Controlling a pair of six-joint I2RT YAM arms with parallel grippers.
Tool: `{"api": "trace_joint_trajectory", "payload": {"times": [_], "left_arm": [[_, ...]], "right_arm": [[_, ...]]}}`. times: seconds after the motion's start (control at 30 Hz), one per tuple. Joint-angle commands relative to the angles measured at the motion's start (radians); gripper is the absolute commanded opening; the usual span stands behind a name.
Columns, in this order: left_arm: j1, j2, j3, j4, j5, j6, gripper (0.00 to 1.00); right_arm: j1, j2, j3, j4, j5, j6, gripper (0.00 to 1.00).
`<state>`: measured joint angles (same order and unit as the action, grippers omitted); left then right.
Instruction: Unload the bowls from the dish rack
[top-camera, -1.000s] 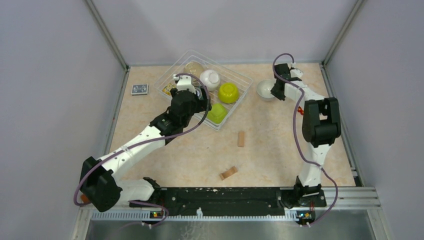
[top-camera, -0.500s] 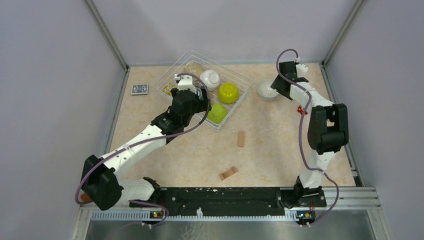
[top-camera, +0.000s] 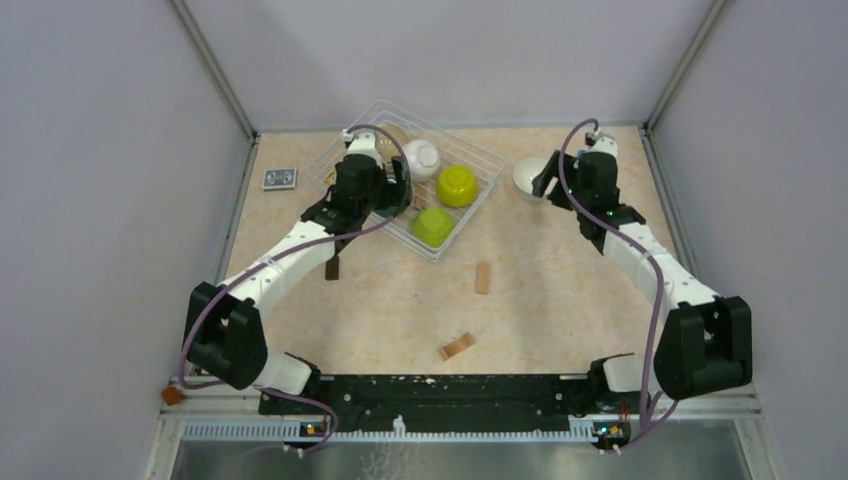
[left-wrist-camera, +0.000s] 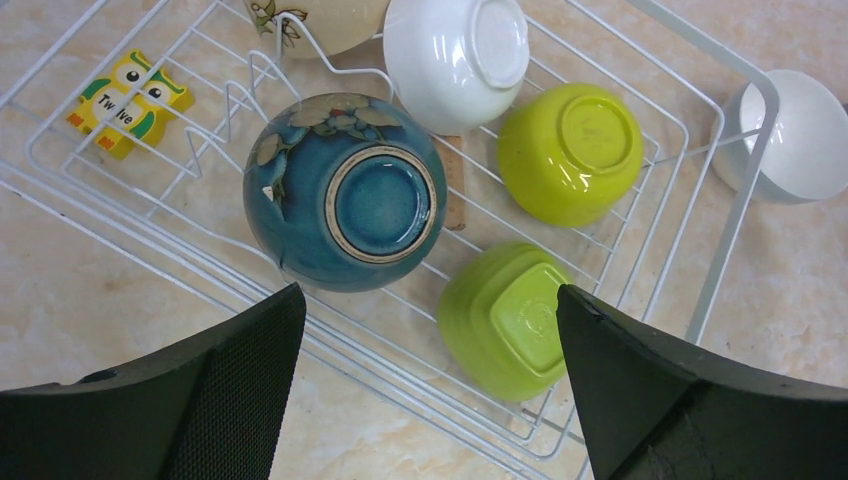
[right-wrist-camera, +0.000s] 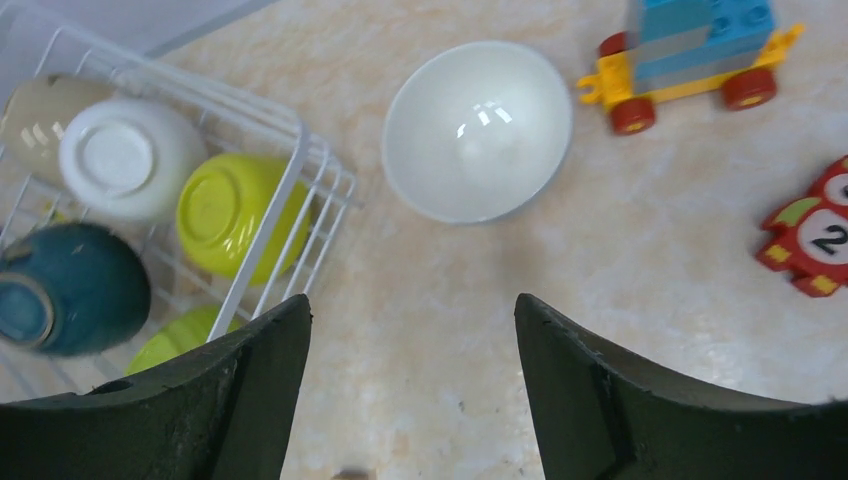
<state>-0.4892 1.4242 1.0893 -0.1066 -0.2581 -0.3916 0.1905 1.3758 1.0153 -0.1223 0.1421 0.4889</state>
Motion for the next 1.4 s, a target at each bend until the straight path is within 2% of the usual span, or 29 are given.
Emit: {"api": "trace_joint_trajectory", "payload": {"times": [0.0,0.1,0.17,0.37,0.53,0.7,0.9,1.37], "left_arm": [[0.058,0.017,0.034,0.026,0.177,0.067,0.99],[0.103,0.046,0.044,0.043,0.235,0.08,0.99],[0.135,0.076,0.063,0.041,0.252,0.083,0.99],[0.221,0.178,0.127,0.082,0.396,0.097,0.99],[0.345,0.257,0.178,0.097,0.654,0.04,0.99],[0.394,0.404,0.37,-0.1,0.771,0.093,0.99],[0.409,0.505,0.467,-0.223,0.737,0.102,0.99],[0.408,0.531,0.509,-0.32,0.596,0.109,0.98]], "right_arm": [[0.054,-0.115,-0.116,0.171,-0.23,-0.051,0.74],[0.094,-0.171,-0.186,0.211,-0.267,-0.061,0.76],[0.119,-0.199,-0.206,0.188,-0.23,-0.071,0.79],[0.125,-0.276,-0.252,0.203,-0.22,-0.079,0.83],[0.125,-0.275,-0.247,0.193,-0.231,-0.082,0.84],[0.127,-0.254,-0.244,0.187,-0.251,-0.08,0.84],[0.127,-0.245,-0.245,0.194,-0.259,-0.078,0.84],[0.127,-0.237,-0.245,0.193,-0.248,-0.071,0.84]]}}
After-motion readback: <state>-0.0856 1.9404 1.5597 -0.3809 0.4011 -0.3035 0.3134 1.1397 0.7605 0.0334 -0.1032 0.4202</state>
